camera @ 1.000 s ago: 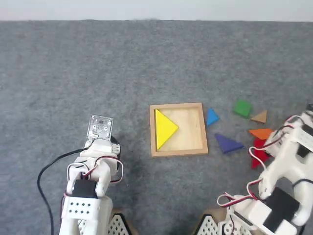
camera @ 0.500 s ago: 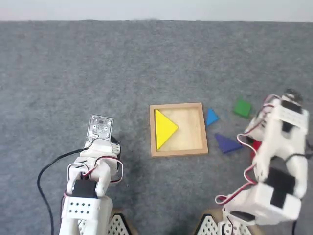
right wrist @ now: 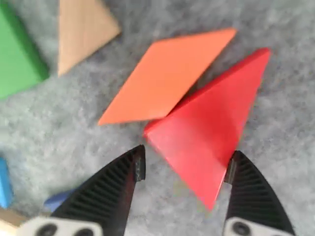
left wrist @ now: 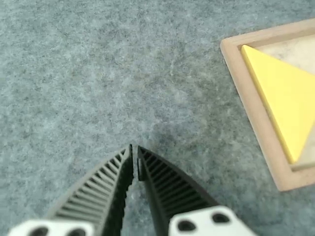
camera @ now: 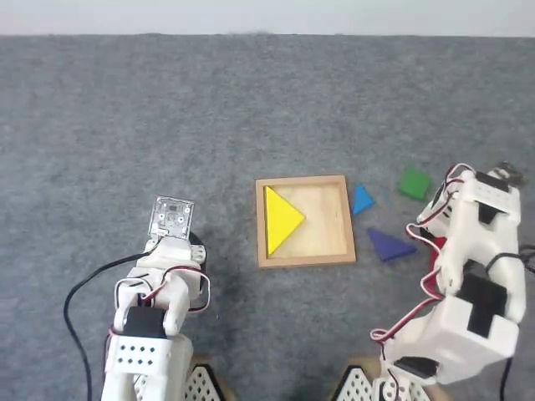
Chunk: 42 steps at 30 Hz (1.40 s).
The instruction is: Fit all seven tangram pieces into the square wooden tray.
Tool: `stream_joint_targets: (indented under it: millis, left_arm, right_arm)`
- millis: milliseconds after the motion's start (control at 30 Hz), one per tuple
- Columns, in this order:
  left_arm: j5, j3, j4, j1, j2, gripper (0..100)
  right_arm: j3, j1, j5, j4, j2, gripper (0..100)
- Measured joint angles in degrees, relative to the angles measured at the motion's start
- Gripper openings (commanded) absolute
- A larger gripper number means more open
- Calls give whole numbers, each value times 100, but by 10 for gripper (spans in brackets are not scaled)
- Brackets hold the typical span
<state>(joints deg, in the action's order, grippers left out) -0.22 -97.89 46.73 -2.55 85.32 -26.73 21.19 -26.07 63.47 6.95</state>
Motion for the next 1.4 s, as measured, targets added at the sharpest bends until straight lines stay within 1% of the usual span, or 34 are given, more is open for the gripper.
stream_joint_targets:
  millis: [100, 467, 633, 833, 900, 1000, 1067, 1400]
  left_arm:
    - [0, 0, 0, 0, 0, 14]
    - [0, 0, 0, 0, 0, 14]
    - [0, 0, 0, 0, 0, 14]
    - [0, 0, 0, 0, 0, 14]
    - [0, 0, 0, 0, 0, 14]
    - [0, 0, 0, 0, 0, 14]
    - [0, 0, 0, 0, 0, 14]
    - [0, 0, 0, 0, 0, 14]
  right_arm:
    - [0, 158, 0, -114, 35, 267]
    - [0, 158, 0, -220, 35, 267]
    - [0, 158, -308, -475, 35, 268]
    - [79, 158, -396, -492, 97, 269]
    - [105, 158, -396, -492, 97, 293]
    - [141, 158, -396, -492, 97, 380]
    - [141, 158, -396, -492, 97, 411]
    - [141, 105, -396, -879, 97, 367]
